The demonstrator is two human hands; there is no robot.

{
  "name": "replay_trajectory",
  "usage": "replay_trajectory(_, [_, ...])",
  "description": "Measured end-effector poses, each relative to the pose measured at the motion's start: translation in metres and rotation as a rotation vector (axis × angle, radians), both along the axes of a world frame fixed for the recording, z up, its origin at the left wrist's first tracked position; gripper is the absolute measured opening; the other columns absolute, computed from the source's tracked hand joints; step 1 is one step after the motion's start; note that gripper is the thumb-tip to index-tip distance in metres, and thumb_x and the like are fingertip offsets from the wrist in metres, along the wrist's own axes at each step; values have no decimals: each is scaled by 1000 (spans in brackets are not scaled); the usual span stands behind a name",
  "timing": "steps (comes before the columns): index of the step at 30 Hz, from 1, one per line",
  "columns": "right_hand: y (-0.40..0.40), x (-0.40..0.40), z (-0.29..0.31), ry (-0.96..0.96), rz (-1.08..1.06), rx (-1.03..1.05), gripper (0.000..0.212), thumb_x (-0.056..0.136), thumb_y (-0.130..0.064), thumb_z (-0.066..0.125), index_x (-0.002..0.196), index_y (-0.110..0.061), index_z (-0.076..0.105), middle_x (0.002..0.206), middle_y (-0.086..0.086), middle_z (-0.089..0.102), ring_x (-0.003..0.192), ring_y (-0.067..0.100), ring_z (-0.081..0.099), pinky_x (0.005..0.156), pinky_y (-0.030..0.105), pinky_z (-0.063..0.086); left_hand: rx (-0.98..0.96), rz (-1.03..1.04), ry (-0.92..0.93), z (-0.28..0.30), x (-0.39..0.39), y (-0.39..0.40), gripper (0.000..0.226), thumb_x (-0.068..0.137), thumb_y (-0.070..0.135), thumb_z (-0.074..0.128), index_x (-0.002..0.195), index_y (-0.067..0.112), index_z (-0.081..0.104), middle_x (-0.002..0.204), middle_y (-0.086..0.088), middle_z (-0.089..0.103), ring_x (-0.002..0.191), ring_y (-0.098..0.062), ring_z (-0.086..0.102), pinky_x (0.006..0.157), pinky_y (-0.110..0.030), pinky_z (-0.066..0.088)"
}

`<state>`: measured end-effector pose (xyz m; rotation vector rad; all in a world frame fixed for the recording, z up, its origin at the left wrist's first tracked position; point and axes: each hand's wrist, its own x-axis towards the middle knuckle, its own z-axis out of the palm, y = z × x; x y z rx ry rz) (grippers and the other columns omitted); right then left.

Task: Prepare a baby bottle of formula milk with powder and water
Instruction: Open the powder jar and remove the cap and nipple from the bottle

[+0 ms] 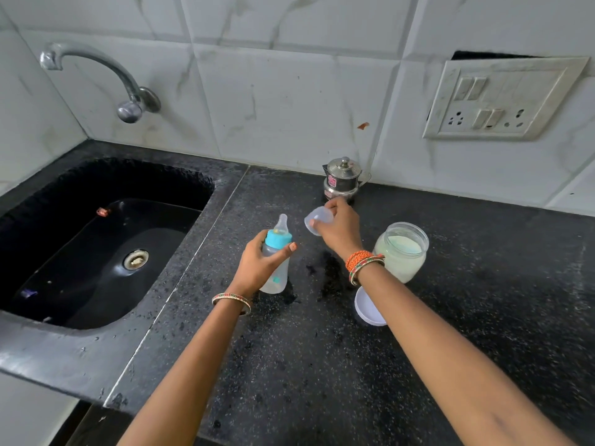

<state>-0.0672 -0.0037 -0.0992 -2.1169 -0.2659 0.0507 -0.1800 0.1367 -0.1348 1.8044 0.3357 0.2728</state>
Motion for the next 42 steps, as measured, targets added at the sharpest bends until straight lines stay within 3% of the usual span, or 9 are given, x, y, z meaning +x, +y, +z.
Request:
replay_trajectory(7, [-5,-11,-24,-182,176,-289,32,77,2,62,105,-7,49,109,13,48,93,29,51,75,35,43,-114,-57,-16,8,3,-8,33,78,40,67,101,21,52,93,0,60,82,-11,58,78,-31,49])
replay_trajectory(11, [-7,-12,-30,-207,252,-431,39,78,3,62,113,-7,47,115,15,47,99,30,53,79,36,46,-126,-121,21,4,-3,-6,42,88,27,63,123,20,40,110,1,56,95,-4,57,80,-18,49])
replay_trajectory(14, [-7,-12,-25,-205,269,-556,50,79,-5,65,124,-9,43,123,14,46,112,31,50,91,39,45,-114,-120,32,2,-5,-6,47,90,18,61,129,16,34,124,-11,51,108,-15,55,89,-23,48])
replay_trajectory(17, [0,-21,-3,-277,140,-292,49,84,-20,63,128,-11,44,127,10,48,115,26,51,97,44,44,-75,-100,23,3,-5,-7,51,87,12,65,130,10,38,127,-17,52,115,-28,53,101,-40,44])
replay_trajectory(19, [7,-28,18,-193,134,-92,36,86,-40,60,111,-14,53,110,5,59,96,21,61,79,36,50,-37,-90,1,4,-5,-9,54,83,12,70,129,9,43,123,-14,56,112,-26,56,98,-39,45])
replay_trajectory(22, [14,-38,42,44,279,-246,57,73,-69,58,93,-15,56,87,-1,62,69,16,64,53,28,50,-52,-71,-41,9,-4,-13,55,76,12,76,124,11,49,118,-8,61,106,-18,61,92,-33,50])
replay_trajectory(27, [8,-38,55,4,393,-498,44,74,-50,73,81,-9,58,86,13,64,70,21,63,49,25,39,-154,-155,-43,15,-6,-12,48,68,5,81,106,23,59,101,5,71,89,-5,67,77,-20,52])
replay_trajectory(30, [0,-41,60,74,495,-436,43,77,-43,74,86,-2,64,62,7,67,47,13,60,47,21,47,-136,-259,-29,19,-10,-4,45,66,2,81,104,19,64,96,5,73,87,-6,68,75,-18,52])
replay_trajectory(42, [-35,-62,40,65,512,-85,30,80,-35,73,98,-16,59,77,2,67,48,6,60,43,19,47,0,-582,150,44,-13,2,33,75,12,77,103,18,62,92,5,71,80,-7,66,71,-21,51])
